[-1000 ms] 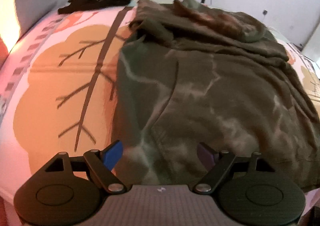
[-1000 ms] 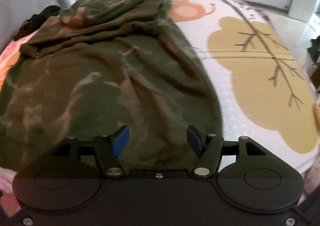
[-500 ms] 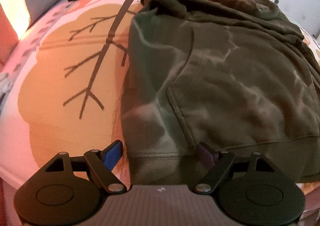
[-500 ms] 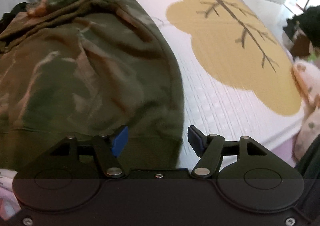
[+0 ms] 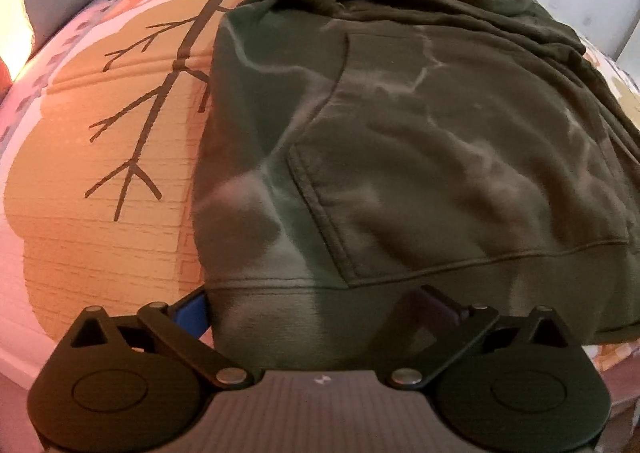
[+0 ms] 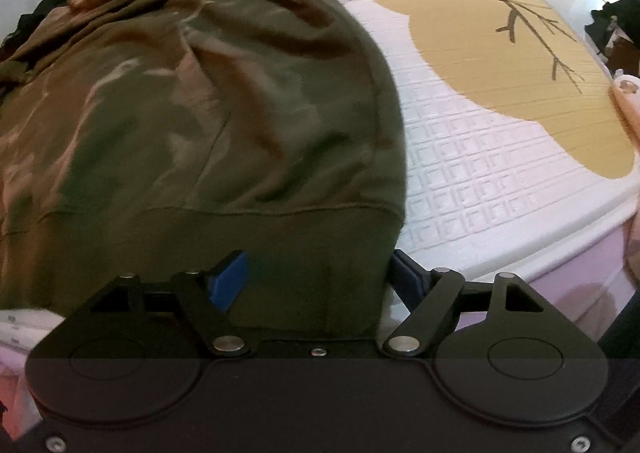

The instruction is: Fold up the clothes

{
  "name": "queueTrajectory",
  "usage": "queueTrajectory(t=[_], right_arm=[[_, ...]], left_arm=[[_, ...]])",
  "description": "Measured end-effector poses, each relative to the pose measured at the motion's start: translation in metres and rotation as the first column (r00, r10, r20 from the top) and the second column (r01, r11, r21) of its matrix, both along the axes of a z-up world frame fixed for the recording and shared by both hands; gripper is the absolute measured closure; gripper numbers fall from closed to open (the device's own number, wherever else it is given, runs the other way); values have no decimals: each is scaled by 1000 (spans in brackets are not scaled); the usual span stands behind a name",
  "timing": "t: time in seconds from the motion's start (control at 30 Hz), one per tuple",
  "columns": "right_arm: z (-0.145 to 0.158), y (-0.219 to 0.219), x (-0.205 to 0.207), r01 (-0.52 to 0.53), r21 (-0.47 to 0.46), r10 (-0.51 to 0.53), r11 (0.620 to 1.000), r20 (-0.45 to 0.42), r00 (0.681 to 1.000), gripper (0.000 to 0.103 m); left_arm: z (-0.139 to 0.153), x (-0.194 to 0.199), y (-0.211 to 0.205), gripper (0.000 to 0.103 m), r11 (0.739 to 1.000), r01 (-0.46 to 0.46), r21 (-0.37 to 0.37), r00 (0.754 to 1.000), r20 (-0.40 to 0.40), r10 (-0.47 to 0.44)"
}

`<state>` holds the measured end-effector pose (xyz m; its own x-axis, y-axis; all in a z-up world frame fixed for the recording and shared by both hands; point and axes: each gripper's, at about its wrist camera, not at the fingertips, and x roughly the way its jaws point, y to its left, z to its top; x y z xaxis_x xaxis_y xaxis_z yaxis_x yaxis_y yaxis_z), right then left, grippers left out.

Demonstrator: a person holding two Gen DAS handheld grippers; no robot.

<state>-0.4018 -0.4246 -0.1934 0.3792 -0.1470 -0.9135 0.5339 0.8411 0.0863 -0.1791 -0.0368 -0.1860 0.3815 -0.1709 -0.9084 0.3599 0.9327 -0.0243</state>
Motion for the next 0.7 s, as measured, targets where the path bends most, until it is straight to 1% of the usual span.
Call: queueTrajectory(t=[0.1,0.23,0.3,0.37,0.43,0.47,0.5,0.57,0.6,0.63,0.67,0.7], right_arm=[[0,1,-2,6,14,-6,1000,12,1000,35],[2,-3,-5,12,52,-13,999,24,1000,37],[3,-2,-5,6,72,-8,997,34,999,37],[4,-1,-6,0,91,-4,996,43,999,41],[5,1,-5,-11,100,6,995,52,999,48],[5,2,-3,-25,86,21,996,46,999,52],[6,4,-1,-39,71,36,997,39,999,60],[6,4,3,-57,53,56,997,36,998,74],[7,5,5,-69,45,68,997,30,997,82],[8,3,7,-73,52,71,996,31,997,89],[9,2,9,-74,54,73,996,23,997,89],[11,2,11,-84,53,83,995,14,996,92]], left_arm=[[0,-1,-2,0,1000,7,-11,1000,-7,-7],[1,-4,-5,0,999,17,-48,1000,-23,-18],[2,-5,-5,0,997,22,-79,999,-32,-25],[2,-5,-7,0,994,27,-107,999,-40,-31],[1,-6,-11,1,994,36,-98,999,-33,-40],[1,-6,-13,3,995,41,-94,999,-29,-44],[2,-6,-14,7,995,40,-89,999,-20,-42],[4,-7,-15,23,996,36,-80,999,-4,-37],[6,-4,-12,35,995,22,-96,1000,-9,-23],[8,-2,-9,49,994,7,-113,1000,-14,-9],[10,0,-6,58,991,-7,-130,1000,-20,4],[10,3,-3,70,988,-17,-157,999,-42,10]])
